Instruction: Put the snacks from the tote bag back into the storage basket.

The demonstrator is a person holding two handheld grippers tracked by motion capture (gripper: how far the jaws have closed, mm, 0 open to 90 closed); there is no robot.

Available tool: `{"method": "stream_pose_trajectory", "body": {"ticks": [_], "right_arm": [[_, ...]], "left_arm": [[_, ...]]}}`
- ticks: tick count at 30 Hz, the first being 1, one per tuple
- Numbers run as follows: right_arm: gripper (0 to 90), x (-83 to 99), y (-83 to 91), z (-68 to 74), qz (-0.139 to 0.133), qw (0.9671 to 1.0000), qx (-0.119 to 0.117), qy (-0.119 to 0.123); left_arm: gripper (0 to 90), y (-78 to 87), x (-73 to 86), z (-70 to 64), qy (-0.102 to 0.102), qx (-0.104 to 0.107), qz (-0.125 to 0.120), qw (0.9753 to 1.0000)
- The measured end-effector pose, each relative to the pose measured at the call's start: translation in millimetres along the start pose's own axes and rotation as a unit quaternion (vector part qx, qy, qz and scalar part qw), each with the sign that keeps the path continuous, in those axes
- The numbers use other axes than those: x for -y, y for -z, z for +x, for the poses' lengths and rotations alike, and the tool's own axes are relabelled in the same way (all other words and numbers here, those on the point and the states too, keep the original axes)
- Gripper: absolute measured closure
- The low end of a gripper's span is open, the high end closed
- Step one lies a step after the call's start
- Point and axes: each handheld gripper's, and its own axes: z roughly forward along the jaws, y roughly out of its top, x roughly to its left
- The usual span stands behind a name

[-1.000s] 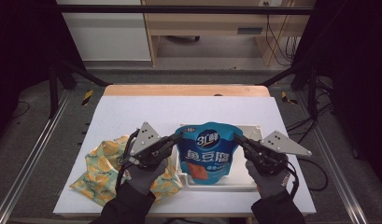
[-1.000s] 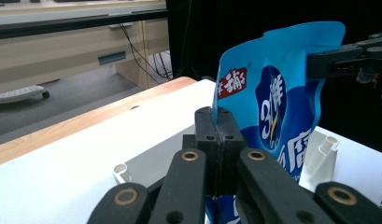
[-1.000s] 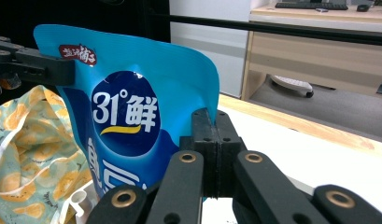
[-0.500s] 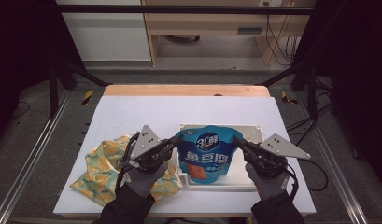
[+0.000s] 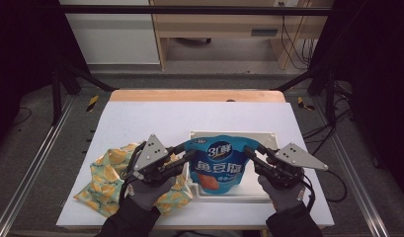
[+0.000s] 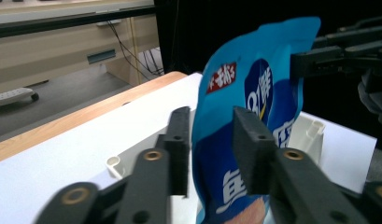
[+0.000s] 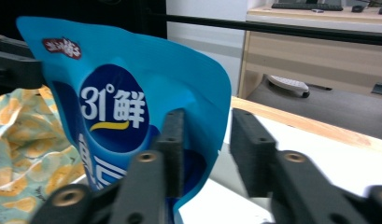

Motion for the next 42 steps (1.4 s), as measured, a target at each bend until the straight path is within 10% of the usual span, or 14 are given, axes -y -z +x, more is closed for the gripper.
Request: {"method": "stream_pose_trajectory", "body": {"ticks": [13,42], "right_arm": [[32.9,10.2,4.3,-4.9,-0.009,0.9997,0.021,0.007],[24.8,55.7,23.9,-36.0,0.029,0.9971,0.068,-0.021]], "left_arm": [[36.6,34.9,19.9,22.6,-0.015,-0.027,0.017,0.9994],[28.6,91.2,96.0,80.4,0.043,-0.113,0.032,0.9921]]}}
